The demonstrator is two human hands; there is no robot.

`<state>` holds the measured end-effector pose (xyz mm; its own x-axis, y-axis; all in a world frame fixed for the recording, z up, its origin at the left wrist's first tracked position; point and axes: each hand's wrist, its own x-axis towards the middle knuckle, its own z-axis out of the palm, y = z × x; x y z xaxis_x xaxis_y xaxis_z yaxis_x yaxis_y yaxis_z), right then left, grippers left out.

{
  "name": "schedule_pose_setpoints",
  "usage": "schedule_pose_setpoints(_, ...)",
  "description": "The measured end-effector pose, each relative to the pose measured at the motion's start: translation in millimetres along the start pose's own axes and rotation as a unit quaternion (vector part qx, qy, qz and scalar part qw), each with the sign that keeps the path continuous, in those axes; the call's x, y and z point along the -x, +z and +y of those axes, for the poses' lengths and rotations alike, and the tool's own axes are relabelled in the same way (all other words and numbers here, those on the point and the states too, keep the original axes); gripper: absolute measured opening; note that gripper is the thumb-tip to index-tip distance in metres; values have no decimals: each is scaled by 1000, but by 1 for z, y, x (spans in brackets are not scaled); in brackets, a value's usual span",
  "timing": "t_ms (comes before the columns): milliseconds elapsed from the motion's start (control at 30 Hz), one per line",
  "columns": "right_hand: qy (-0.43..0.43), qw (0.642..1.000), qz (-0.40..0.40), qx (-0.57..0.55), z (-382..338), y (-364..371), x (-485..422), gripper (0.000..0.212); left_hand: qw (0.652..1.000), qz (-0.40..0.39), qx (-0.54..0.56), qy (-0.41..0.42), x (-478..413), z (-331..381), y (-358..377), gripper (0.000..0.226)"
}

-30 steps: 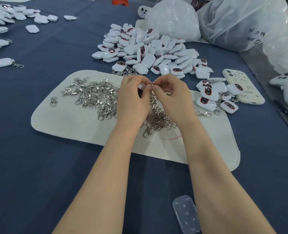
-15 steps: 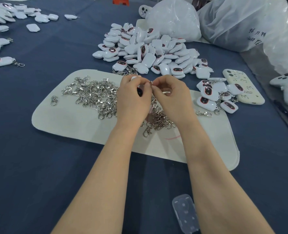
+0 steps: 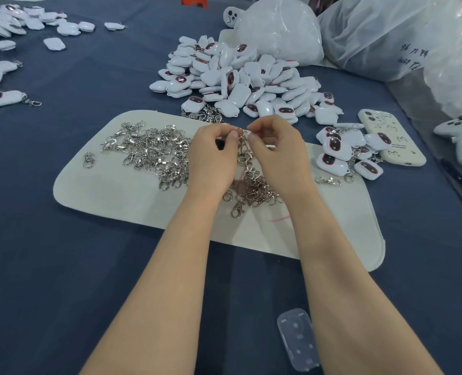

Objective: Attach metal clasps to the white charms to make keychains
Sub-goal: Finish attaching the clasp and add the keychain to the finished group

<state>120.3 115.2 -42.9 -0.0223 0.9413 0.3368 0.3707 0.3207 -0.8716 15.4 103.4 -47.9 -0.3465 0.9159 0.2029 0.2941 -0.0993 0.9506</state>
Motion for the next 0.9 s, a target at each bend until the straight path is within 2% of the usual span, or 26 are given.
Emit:
schedule_pose_setpoints(133, -5, 1000, 14, -6, 1, -2, -1, 11, 1000, -12, 3, 3, 1, 1, -1, 14)
schedule_pose_setpoints(333, -23, 998, 6, 54, 2, 2, -1, 13, 993, -22, -98, 61, 4, -2, 4, 16)
schedule_pose_setpoints(533, -44, 994, -25, 95, 2, 1, -3, 14, 991, -15, -115, 69, 4, -4, 2, 17)
schedule_pose_setpoints(733, 18, 998, -9, 53, 4, 2, -3, 8, 987, -10, -136, 85, 6, -3, 5, 18)
schedule_pose_setpoints(900, 100, 991, 13, -85, 0, -3, -4, 11, 986, -5, -147, 79, 10, -5, 5, 20)
